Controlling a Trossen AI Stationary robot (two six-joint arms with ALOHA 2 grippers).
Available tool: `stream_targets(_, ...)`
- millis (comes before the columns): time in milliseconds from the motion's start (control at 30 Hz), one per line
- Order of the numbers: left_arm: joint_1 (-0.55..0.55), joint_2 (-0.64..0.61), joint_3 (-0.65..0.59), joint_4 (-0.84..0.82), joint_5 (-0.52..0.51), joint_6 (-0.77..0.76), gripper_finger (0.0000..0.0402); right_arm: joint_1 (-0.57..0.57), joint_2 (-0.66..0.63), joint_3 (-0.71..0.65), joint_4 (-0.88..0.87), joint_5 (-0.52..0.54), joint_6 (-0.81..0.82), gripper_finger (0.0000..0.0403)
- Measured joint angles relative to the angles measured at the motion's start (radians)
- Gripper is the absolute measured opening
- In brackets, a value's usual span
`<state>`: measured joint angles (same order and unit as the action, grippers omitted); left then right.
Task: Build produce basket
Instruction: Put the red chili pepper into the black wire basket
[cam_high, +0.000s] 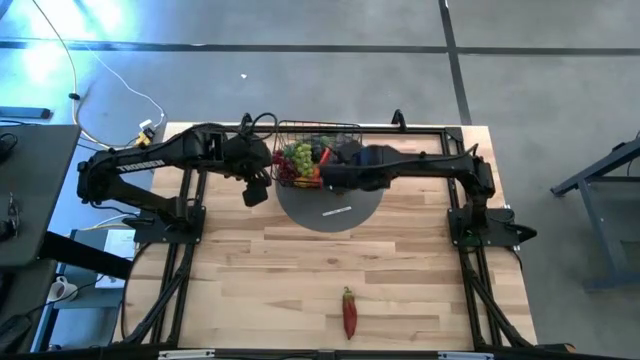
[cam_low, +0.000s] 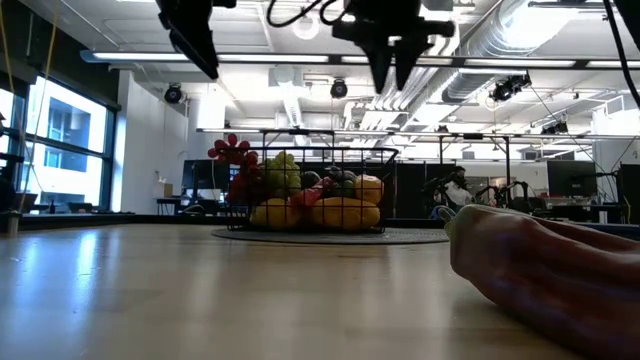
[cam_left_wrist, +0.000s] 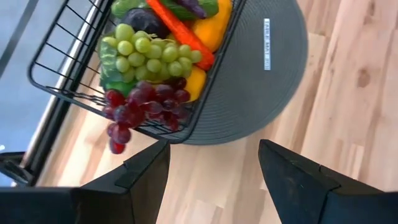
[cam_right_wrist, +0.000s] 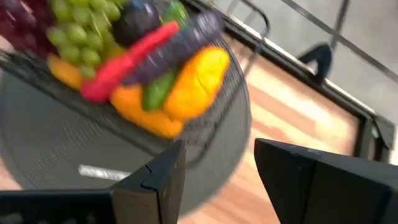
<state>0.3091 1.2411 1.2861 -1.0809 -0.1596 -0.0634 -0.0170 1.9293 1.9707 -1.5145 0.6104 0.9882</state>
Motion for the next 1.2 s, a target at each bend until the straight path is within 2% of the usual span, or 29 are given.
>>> stream_targets(67, -0.014, 0.0, 0.0, 0.0, 0.0, -0.032, 0.0236, 0.028, 0.001, -0.005, -0.057, -0.004, 0.054, 0.0171)
stream_targets(433, -0.038, -0.003, 0.0, 0.03, 0.002, -0.159, 0.0236, 0.199, -0.013, -0.03, -0.057, -0.088, 0.165, 0.0171)
stream_targets(800, -0.046, -0.003, 0.0, -0.032, 0.001, -0.154, 0.0236, 0.393, -0.013, -0.03, -0.056, -0.152, 0.322, 0.0171)
stream_targets(1033, -0.049, -0.003, 0.0, -0.033, 0.0, -0.135, 0.0236, 0.508, -0.011, -0.031, -0.032, -0.214, 0.541, 0.0171)
stream_targets(1200, -0.049, -0.003, 0.0, -0.033, 0.003, -0.143, 0.0236, 0.572, -0.011, -0.031, 0.036, -0.274, 0.634, 0.0171)
